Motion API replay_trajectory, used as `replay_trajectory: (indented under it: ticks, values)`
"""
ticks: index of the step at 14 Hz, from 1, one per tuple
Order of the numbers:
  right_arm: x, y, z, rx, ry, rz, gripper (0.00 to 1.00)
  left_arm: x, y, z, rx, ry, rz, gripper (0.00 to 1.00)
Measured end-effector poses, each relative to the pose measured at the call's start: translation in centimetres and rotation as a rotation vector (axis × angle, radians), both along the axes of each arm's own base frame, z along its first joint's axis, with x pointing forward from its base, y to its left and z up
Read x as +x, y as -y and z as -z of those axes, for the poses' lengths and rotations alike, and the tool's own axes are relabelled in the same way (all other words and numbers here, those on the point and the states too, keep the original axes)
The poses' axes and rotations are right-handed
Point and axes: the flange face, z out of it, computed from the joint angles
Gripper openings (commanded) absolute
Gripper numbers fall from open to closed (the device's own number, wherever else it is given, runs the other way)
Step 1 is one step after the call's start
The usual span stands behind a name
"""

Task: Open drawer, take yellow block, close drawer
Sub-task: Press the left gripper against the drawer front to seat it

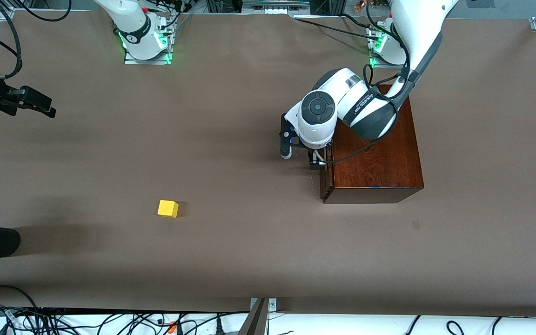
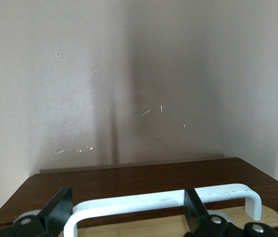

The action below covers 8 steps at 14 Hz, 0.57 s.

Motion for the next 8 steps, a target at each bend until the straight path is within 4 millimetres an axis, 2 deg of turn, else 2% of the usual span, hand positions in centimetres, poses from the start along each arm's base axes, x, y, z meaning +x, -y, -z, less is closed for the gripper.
replay_trajectory:
  ticks: [5, 6, 8]
  values:
    - [0.1, 0.3, -0.1, -0.03, 0.009, -0.005, 1.0, 0.7, -0.3, -1.2, -0.006, 0.012, -0.021, 1.0]
    - [0.1, 0.3, -0.1, -0.031, 0.009, -0.005, 1.0, 0.8, -0.2, -1.9, -0.022, 0.011, -0.058, 1.0]
    - [0.1, 0.1, -0.1, -0.031, 0.01, -0.01, 1.0, 0.5, 0.0, -4.7, -0.081, -0.028, -0.197, 1.0]
